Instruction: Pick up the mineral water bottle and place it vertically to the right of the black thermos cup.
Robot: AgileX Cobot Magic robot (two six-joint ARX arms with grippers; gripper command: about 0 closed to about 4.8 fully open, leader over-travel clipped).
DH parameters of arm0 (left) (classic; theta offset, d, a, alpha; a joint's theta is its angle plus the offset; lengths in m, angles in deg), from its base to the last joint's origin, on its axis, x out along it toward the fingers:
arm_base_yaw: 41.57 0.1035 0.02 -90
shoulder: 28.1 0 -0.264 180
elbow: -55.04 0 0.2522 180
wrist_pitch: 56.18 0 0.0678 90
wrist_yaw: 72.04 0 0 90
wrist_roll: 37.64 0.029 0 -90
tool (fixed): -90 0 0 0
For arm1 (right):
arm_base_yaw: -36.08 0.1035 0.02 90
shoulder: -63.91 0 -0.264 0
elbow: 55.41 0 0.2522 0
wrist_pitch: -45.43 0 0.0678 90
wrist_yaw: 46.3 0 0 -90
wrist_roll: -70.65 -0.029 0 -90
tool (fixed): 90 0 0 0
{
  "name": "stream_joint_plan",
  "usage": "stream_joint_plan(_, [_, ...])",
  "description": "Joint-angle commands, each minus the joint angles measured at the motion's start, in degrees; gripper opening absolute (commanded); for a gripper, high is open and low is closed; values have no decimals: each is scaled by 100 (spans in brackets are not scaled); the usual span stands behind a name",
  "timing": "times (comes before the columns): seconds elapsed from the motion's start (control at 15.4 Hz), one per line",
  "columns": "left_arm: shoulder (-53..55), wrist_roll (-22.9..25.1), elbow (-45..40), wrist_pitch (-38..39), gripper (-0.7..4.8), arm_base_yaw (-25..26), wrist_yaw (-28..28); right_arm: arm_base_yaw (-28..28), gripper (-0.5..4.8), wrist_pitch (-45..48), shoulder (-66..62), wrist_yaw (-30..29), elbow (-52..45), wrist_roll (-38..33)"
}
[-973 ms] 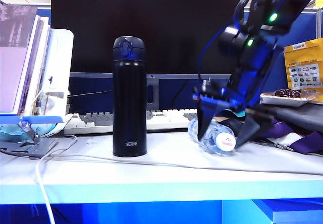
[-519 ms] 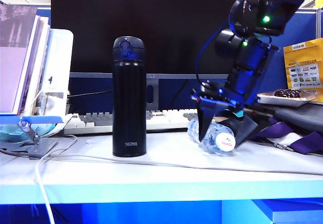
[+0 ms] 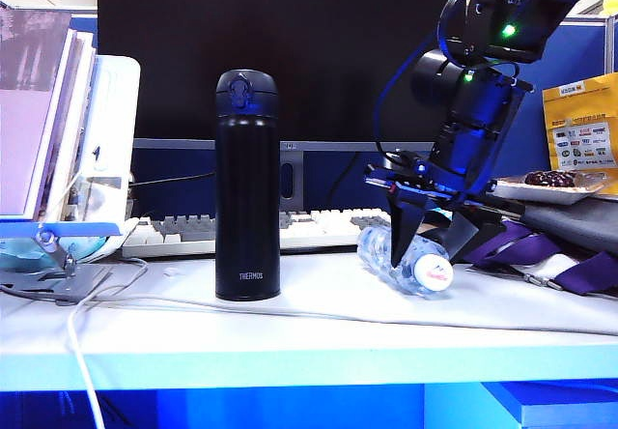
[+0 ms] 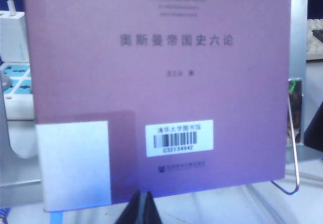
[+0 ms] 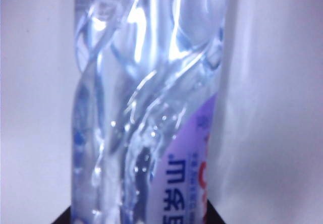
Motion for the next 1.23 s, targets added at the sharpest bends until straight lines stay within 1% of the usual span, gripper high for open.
stream_joint_plan(0.06, [-17,9,-2,66,-5,0,-24,13,227,-22,37,-52,44,37])
stream_joint_plan(0.32, [-17,9,-2,66,-5,0,-24,13,228,-118,214,-20,247,188])
stream_joint_plan(0.58, [-17,9,-2,66,-5,0,-24,11,228,-726,605,109,894,562])
stream_joint_plan(0.65, [-17,9,-2,66,-5,0,-24,11,228,-942,697,339,1069,752])
stream_joint_plan(0.78, [-17,9,-2,66,-5,0,-22,13,228,-1545,807,1012,1445,1191])
stream_joint_plan(0.84, [-17,9,-2,66,-5,0,-22,13,228,-2061,809,1613,1696,1368])
stream_joint_plan(0.91, [-17,9,-2,66,-5,0,-24,13,228,-2662,807,2365,1937,1563])
stream_joint_plan(0.97, [-17,9,-2,66,-5,0,-24,15,228,-2959,807,2671,2050,1587])
stream_joint_plan(1.04, [-17,9,-2,66,-5,0,-24,15,228,-3508,809,3001,2256,1600])
stream_joint_plan(1.17, [-17,9,-2,66,-5,0,-24,15,228,-4321,809,2924,2549,1403])
stream_joint_plan(1.23, [-17,9,-2,66,-5,0,-24,50,228,-4566,809,2918,2656,1322])
